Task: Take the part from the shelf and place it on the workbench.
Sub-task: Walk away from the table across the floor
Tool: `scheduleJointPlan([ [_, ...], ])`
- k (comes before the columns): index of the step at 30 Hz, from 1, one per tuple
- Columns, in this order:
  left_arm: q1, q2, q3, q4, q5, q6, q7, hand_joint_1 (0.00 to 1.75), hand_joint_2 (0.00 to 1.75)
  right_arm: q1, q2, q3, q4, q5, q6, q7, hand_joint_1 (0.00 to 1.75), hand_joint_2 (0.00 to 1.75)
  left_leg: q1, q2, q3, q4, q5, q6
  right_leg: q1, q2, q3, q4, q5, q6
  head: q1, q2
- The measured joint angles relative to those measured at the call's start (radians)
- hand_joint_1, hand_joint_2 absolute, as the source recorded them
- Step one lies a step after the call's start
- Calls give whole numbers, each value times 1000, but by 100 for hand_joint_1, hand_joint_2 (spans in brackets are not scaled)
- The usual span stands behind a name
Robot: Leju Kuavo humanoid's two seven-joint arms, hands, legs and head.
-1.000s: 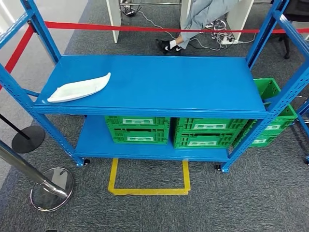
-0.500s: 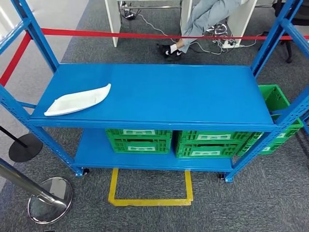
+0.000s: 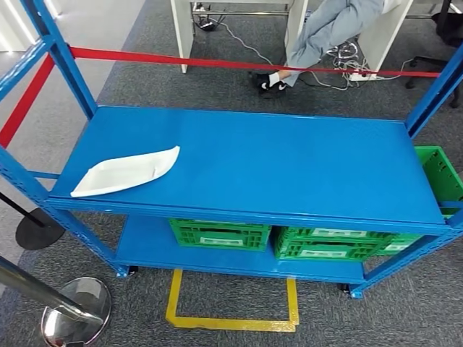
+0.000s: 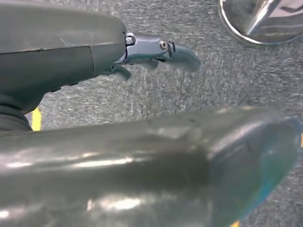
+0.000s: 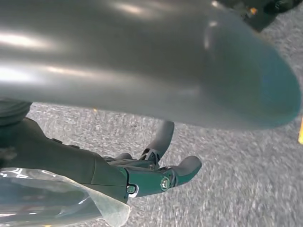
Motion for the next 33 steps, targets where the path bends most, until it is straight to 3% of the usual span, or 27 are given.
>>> scheduleJointPlan([
  [2, -3, 5, -10, -1, 12, 7, -1, 0, 0, 0, -1, 5, -1, -9, -4, 5, 0, 0, 1, 3, 2, 29, 12, -11, -5, 5, 32, -21, -2, -9, -1, 0],
  [4, -9, 10, -20, -1, 24, 12, -2, 0, 0, 0, -2, 8, -1, -17, -8, 10, 0, 0, 3, 7, -40, 111, 4, -21, -11, 6, 72, -45, -7, -17, -5, 0],
  [6, -11, 15, -29, -2, 40, 19, -3, 0, 0, 0, -3, 12, -2, -25, -14, 15, 0, 0, 8, 9, -114, 212, -50, -33, -14, 12, 98, -58, -18, -20, -8, 0],
  [7, -11, 17, -34, -2, 50, 23, -3, 0, 0, 1, -3, 14, -2, -31, -18, 17, 0, 0, 11, 10, -148, 241, -78, -37, -15, 18, 108, -61, -25, -20, -7, 0],
  [8, -11, 18, -39, -2, 61, 28, -3, 0, 0, 3, -3, 18, -2, -38, -23, 21, 0, 0, 13, 10, -171, 246, -89, -41, -17, 25, 120, -62, -34, -19, -8, 0],
  [9, -11, 21, -44, -2, 73, 33, -4, 0, 0, 5, -3, 21, -2, -45, -29, 24, 0, 0, 15, 10, -181, 224, -71, -43, -19, 32, 132, -62, -45, -16, -8, 0],
  [10, -11, 23, -51, -2, 84, 38, -4, 0, 0, 7, -4, 25, -2, -54, -37, 27, 0, 0, 17, 8, -181, 180, -28, -44, -21, 40, 146, -62, -56, -12, -8, 0],
  [11, -11, 26, -58, -3, 95, 44, -6, 0, 0, 9, -4, 28, -2, -62, -44, 31, 0, 0, 19, 1, -177, 122, 36, -44, -22, 47, 156, -63, -67, -8, -8, 0],
  [13, -9, 32, -75, -3, 116, 54, -8, 0, 0, 11, -6, 33, -4, -76, -57, 38, 0, 0, 19, -18, -173, 45, 115, -39, -23, 62, 169, -60, -86, 4, -10, 0],
  [14, -7, 35, -84, -3, 127, 59, -10, 0, 0, 13, -7, 36, -7, -82, -62, 41, 0, 0, 18, -23, -173, 31, 132, -34, -23, 70, 169, -59, -93, 10, -10, 0],
  [15, -7, 38, -93, -4, 138, 64, -12, 0, 0, 16, -8, 39, -10, -86, -65, 43, 0, 0, 17, -22, -174, 32, 127, -27, -23, 77, 170, -60, -97, 16, -11, 0],
  [17, -12, 44, -108, -9, 154, 72, -14, 0, 0, 23, -10, 43, -18, -93, -69, 46, 0, 0, 18, -11, -168, 24, 134, -14, -23, 72, 169, -61, -107, 26, -10, 0],
  [19, -18, 48, -122, -14, 163, 78, -15, 0, 0, 25, -13, 48, -24, -97, -70, 47, 0, 0, 20, 4, -157, 14, 130, -1, -21, 35, 140, 0, -142, 33, -7, 0],
  [21, -18, 52, -134, -16, 169, 86, -14, 0, 0, 25, -15, 53, -28, -99, -71, 47, 0, 0, 17, 22, -148, 10, 122, 10, -18, 7, 60, 136, -198, 36, -5, 0],
  [22, -18, 53, -139, -17, 172, 89, -14, 0, 0, 26, -15, 55, -29, -99, -72, 47, 0, 0, 15, 29, -145, 10, 118, 13, -18, 5, 19, 197, -213, 36, -5, 0],
  [23, -19, 53, -144, -17, 176, 92, -13, 0, 0, 28, -16, 56, -29, -99, -74, 47, 0, 0, 13, 33, -141, 10, 114, 15, -18, 4, -8, 228, -209, 35, -5, 0],
  [24, -20, 53, -147, -18, 182, 95, -13, 0, 44, 30, -18, 57, -29, -98, -75, 46, 0, 0, 12, 36, -135, 10, 110, 15, -17, 4, -16, 220, -182, 32, -5, 0],
  [25, -20, 53, -150, -19, 188, 97, -13, 0, 87, 31, -19, 58, -29, -97, -76, 45, 0, 0, 10, 38, -128, 10, 105, 15, -15, 3, -5, 174, -138, 28, -5, 0],
  [27, -22, 53, -154, -23, 196, 101, -13, 0, 175, 32, -22, 62, -30, -97, -77, 42, 0, 87, 6, 38, -116, 11, 96, 11, -9, -4, 43, 43, -57, 15, -5, 0],
  [29, -21, 54, -158, -29, 197, 112, -11, 0, 175, 31, -25, 65, -32, -97, -78, 39, 0, 175, 2, 37, -113, 12, 89, 7, -6, -9, 73, -31, -31, 9, -6, 0],
  [33, -8, 52, -165, -63, 189, 158, 15, 0, 175, 35, -26, 69, -37, -97, -84, 14, 0, 175, 0, 37, -109, 6, 93, 14, -6, -5, 85, -45, -29, 13, -6, 0],
])
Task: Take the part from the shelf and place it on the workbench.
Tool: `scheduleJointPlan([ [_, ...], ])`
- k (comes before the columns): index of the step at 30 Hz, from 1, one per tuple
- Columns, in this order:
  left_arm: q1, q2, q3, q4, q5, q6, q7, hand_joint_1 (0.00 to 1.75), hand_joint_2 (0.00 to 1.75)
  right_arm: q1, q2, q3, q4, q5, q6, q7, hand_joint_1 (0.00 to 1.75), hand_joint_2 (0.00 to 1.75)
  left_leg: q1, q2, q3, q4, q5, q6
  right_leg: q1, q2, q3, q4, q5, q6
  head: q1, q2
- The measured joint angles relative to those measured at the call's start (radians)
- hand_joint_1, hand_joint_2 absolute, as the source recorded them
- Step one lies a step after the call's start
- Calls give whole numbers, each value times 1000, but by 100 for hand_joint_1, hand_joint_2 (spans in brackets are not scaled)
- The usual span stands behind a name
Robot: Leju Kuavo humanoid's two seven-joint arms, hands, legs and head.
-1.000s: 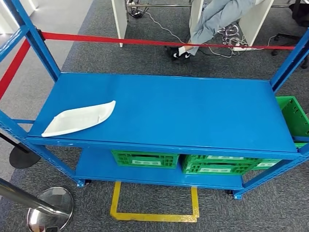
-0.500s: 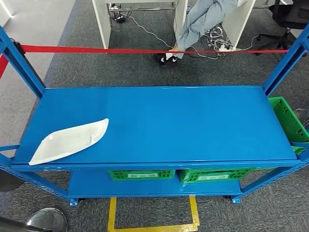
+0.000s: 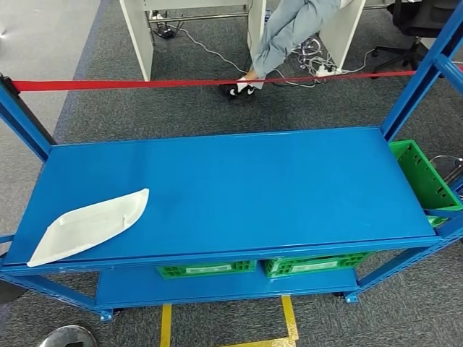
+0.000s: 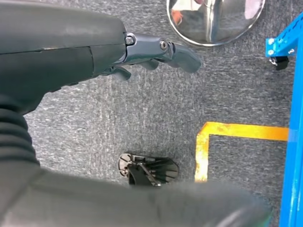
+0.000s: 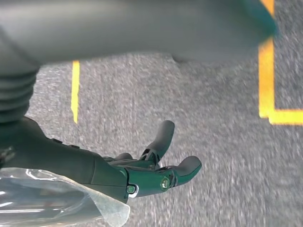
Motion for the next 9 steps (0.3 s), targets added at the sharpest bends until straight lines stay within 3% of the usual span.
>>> scheduleJointPlan([
  [7, 7, 1, -3, -24, 1, 4, 15, 0, 175, -1, -3, 10, 0, 18, -15, -30, 0, 175, 1, 0, 4, -7, 2, -4, 1, -1, 0, 0, -2, -4, 0, 0],
  [8, 7, 1, -3, -25, 1, 3, 15, 0, 131, -1, -3, 11, 0, 18, -15, -32, 0, 175, 1, 0, 4, -8, 3, -4, 1, -1, 0, 0, -2, -5, 0, 0],
  [9, 8, 1, -3, -25, 2, 3, 15, 0, 116, -2, -3, 11, 0, 18, -15, -33, 0, 175, 1, 0, 4, -8, 3, -4, 1, 0, 0, 0, -2, -5, 0, 0],
])
